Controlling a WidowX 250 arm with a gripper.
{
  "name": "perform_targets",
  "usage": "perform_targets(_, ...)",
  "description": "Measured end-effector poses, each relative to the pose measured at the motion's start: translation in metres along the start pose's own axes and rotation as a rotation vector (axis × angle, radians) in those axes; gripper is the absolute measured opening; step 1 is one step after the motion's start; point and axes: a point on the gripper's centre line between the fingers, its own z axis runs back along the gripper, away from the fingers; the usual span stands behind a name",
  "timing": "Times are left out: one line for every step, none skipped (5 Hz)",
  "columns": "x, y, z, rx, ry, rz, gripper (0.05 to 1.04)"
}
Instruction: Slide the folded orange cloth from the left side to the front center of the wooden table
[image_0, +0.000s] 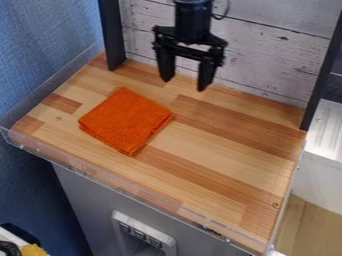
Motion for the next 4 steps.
perform_targets(-0.014,0.019,0.003,-0.005,-0.041,-0.001,0.999)
perform_targets(-0.026,0.036,0.004,-0.010,-0.065,-0.008,0.999)
perform_targets(-0.035,0.047,0.006,-0.005,-0.071,-0.010,0.999)
perform_targets(-0.042,0.055,0.004,0.002,-0.056,-0.012,0.946)
